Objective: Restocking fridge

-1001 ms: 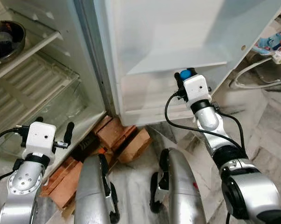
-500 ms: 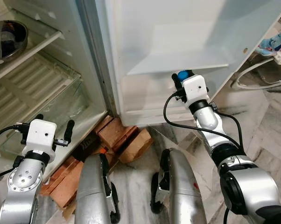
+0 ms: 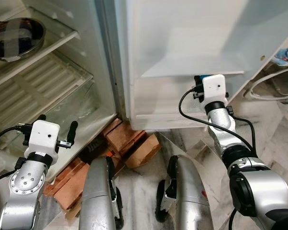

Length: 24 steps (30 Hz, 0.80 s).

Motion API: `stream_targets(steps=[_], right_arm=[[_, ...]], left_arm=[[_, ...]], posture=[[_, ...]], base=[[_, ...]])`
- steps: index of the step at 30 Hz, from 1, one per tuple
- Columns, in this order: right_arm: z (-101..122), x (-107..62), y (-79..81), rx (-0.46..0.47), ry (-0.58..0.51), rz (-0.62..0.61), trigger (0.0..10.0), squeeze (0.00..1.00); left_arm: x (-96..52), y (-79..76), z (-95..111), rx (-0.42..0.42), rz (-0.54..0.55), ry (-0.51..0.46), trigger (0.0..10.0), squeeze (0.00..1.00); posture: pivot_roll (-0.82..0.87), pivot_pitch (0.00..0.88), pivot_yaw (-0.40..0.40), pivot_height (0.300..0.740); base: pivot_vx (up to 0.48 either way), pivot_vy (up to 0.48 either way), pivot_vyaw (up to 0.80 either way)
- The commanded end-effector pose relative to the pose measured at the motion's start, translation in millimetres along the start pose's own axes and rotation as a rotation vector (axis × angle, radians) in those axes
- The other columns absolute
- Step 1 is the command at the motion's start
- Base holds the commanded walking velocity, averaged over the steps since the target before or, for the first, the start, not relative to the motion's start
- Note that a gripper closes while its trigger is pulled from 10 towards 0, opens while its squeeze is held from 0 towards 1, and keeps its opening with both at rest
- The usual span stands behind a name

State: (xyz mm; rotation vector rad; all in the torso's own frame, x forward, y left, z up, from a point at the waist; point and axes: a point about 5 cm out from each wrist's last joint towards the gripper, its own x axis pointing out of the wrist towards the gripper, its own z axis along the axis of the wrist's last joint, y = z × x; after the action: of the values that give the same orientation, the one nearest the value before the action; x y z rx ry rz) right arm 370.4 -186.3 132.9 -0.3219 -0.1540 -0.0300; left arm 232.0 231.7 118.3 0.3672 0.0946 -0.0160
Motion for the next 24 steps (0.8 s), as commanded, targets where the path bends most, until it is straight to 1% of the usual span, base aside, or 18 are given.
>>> stream_targets(steps=[1, 2, 4, 6, 7, 8, 9, 10, 12, 13, 15, 16, 18, 19, 21, 23, 24], right_arm=[[-53, -29.7, -0.2, 0.045, 0.277, -0.034, 10.0, 0.0], [-54, -31.2, 2.0, 0.061, 0.284, -0.038, 10.0, 0.0], [-54, -31.2, 2.0, 0.061, 0.284, -0.038, 10.0, 0.0], [-54, -31.6, 2.3, 0.096, 0.273, -0.056, 10.0, 0.0], [-54, -31.6, 2.3, 0.096, 0.273, -0.056, 10.0, 0.0], [-49, -29.1, 1.3, 0.113, 0.24, -0.067, 10.0, 0.0], [-49, -29.1, 1.3, 0.113, 0.24, -0.067, 10.0, 0.0], [-46, -27.3, 0.5, 0.123, 0.216, -0.074, 10.0, 0.0], [-24, -15.4, 1.5, 0.106, 0.092, -0.069, 10.0, 0.0], [-24, -15.4, 1.5, 0.106, 0.092, -0.069, 10.0, 0.0], [2, -2.7, 6.5, 0.091, -0.039, -0.045, 10.0, 0.0], [2, -2.7, 6.5, 0.091, -0.039, -0.045, 10.0, 0.0], [16, 2.8, 10.7, 0.065, -0.113, -0.026, 10.0, 0.0], [16, 2.8, 10.7, 0.065, -0.113, -0.026, 10.0, 0.0], [25, 5.9, 14.4, 0.034, -0.155, -0.007, 10.0, 0.0], [27, 6.8, 15.3, 0.033, -0.162, -0.002, 10.0, 0.0], [33, 9.8, 17.9, 0.056, -0.183, 0.002, 10.0, 0.0]], left_arm=[[-1.8, -1.0, -4, 0.019, -0.019, 0.024, 10.0, 0.0], [-2.8, -0.8, -3, 0.023, -0.021, 0.023, 10.0, 0.0], [-2.8, -0.8, -3, 0.023, -0.021, 0.023, 10.0, 0.0], [-5.4, 0.7, -1, 0.039, -0.02, 0.016, 10.0, 0.0], [-5.4, 0.7, -1, 0.039, -0.02, 0.016, 10.0, 0.0], [-6.9, 2.1, 1, 0.049, -0.02, 0.009, 10.0, 0.0], [-6.9, 2.1, 1, 0.049, -0.02, 0.009, 10.0, 0.0], [-7.8, 3.0, 3, 0.055, -0.02, 0.003, 10.0, 0.0], [-10.6, 5.2, 4, 0.069, -0.024, 0.005, 10.0, 0.0], [-10.6, 5.2, 4, 0.069, -0.024, 0.005, 10.0, 0.0], [-12.9, 5.9, 4, 0.074, -0.026, 0.01, 10.0, 0.0], [-12.9, 5.9, 4, 0.074, -0.026, 0.01, 10.0, 0.0], [-16.2, 5.9, 4, 0.077, -0.027, 0.011, 10.0, 0.0], [-16.2, 5.9, 4, 0.077, -0.027, 0.011, 10.0, 0.0], [-18.7, 6.0, 5, 0.079, -0.028, 0.012, 10.0, 0.0], [-19.0, 6.2, 5, 0.079, -0.028, 0.013, 10.0, 0.0], [-21.5, 7.7, 5, 0.085, -0.025, 0.019, 10.0, 0.0]], posture=[[0.22, 0.243, 0.012, 0.547], [0.22, 0.252, 0.014, 0.547], [0.22, 0.252, 0.014, 0.547], [0.23, 0.267, 0.02, 0.547], [0.23, 0.267, 0.02, 0.547], [0.24, 0.278, 0.025, 0.547], [0.24, 0.278, 0.025, 0.547], [0.24, 0.278, 0.025, 0.547], [0.24, 0.3, 0.036, 0.547], [0.24, 0.3, 0.036, 0.547], [0.24, 0.317, 0.04, 0.547], [0.24, 0.317, 0.04, 0.547], [0.24, 0.332, 0.04, 0.547], [0.24, 0.332, 0.04, 0.547], [0.25, 0.34, 0.039, 0.547], [0.25, 0.34, 0.039, 0.547], [0.26, 0.357, 0.038, 0.547]], base=[[0.0, 0.0, 0.0], [0.0, 0.0, 0.0], [0.0, 0.0, 0.0], [0.0, 0.0, 0.0], [0.0, 0.0, 0.0], [0.0, 0.0, 0.0], [0.0, 0.0, 0.0], [0.0, 0.0, 0.0], [0.0, 0.0, 0.0], [0.0, 0.0, 0.0], [0.0, 0.0, 0.0], [0.0, 0.0, 0.0], [0.0, 0.0, 0.0], [0.0, 0.0, 0.0], [0.0, 0.0, 0.0], [0.0, 0.0, 0.0], [0.0, 0.0, 0.0]])
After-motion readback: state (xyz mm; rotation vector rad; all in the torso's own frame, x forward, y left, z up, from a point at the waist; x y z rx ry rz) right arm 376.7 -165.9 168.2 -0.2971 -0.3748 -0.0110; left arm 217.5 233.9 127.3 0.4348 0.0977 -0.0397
